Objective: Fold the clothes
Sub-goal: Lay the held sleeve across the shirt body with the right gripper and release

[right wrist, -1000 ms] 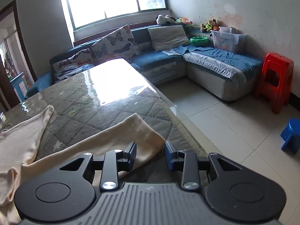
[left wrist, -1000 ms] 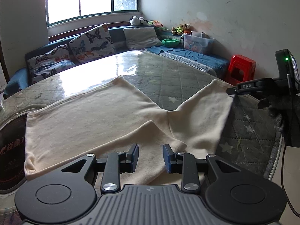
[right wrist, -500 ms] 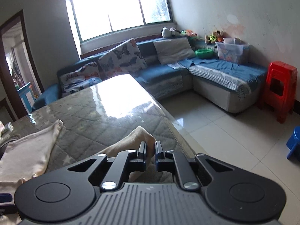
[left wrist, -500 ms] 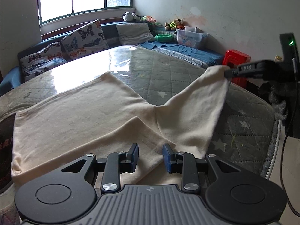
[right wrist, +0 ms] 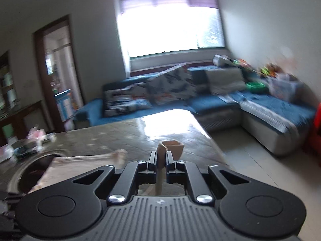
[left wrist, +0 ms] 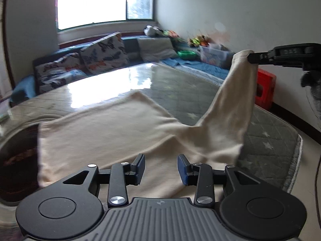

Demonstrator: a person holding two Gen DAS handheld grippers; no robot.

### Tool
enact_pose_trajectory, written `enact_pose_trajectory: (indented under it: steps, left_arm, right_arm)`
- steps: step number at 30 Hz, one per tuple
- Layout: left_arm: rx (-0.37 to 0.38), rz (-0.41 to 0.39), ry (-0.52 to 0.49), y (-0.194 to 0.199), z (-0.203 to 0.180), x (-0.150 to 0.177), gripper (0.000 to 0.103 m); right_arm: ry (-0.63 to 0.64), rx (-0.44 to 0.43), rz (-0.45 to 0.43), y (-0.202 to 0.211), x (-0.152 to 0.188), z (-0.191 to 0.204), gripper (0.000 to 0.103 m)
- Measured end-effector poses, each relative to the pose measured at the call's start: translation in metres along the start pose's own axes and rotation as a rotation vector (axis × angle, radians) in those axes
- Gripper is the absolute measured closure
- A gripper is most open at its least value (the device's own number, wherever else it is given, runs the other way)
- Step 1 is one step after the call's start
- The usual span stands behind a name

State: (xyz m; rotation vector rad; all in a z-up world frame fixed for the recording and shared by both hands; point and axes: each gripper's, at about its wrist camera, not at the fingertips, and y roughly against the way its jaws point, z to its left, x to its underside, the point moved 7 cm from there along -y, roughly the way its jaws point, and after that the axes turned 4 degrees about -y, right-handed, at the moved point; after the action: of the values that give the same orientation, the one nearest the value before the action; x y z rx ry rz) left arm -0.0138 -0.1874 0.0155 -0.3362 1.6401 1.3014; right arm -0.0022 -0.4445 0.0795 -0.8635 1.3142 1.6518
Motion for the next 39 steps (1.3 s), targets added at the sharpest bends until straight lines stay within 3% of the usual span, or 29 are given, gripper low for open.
enact_pose_trajectory:
  steps: [9,16,23,27,31,36,39]
  left_arm:
    - [-0.158,-0.018,0.105,0.044,0.074,0.028,0.064]
    - [-0.214,-0.006,0.173,0.062,0.101,0.052,0.064]
    - [-0.235,-0.002,0.210,0.070,0.114,0.064,0.064]
    - [-0.214,-0.007,0.208,0.067,0.109,0.060,0.064]
    - [-0.178,-0.002,0.198,0.060,0.099,0.058,0.064]
    - [-0.126,0.018,0.180,0.049,0.081,0.058,0.064]
    - [-0.097,0.035,0.179,0.043,0.073,0.060,0.064]
  right_arm:
    - [0.208,-0.224,0.052,-0.014,0.008,0.118,0.096]
    - [0.357,-0.382,0.170,-0.036,0.055,0.205,0.096]
    - [0.466,-0.481,0.289,-0.041,0.111,0.252,0.096]
    - [0.493,-0.526,0.341,-0.037,0.134,0.264,0.094]
    - [0.510,-0.536,0.344,-0.028,0.135,0.261,0.093]
    - [0.490,-0.465,0.306,-0.014,0.117,0.228,0.075]
    - [0.469,-0.384,0.308,-0.006,0.111,0.194,0.071]
